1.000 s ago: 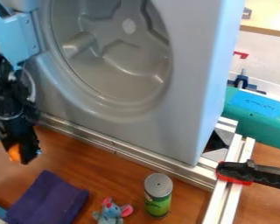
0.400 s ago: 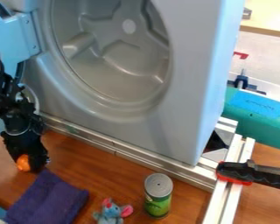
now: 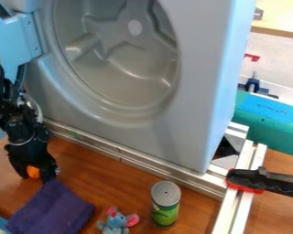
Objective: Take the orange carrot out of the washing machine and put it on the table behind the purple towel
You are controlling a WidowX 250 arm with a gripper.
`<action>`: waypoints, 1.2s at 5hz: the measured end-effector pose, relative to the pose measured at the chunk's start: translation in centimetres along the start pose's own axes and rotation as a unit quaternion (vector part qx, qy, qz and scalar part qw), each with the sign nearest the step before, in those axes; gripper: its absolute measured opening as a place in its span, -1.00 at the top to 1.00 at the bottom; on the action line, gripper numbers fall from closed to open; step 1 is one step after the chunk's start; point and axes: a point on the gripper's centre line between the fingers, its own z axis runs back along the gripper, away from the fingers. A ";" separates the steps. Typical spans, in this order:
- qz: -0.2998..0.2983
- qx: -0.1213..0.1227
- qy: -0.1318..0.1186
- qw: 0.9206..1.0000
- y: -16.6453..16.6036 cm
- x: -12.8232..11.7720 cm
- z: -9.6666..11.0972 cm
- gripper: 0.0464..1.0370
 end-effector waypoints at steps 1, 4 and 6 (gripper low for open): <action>0.009 0.012 -0.017 1.000 0.5 1.0 1.8 -0.92; -0.059 0.028 -0.045 0.997 -3.4 1.7 12.8 -0.92; -0.081 -0.008 0.040 0.996 -5.2 -2.3 11.5 -0.92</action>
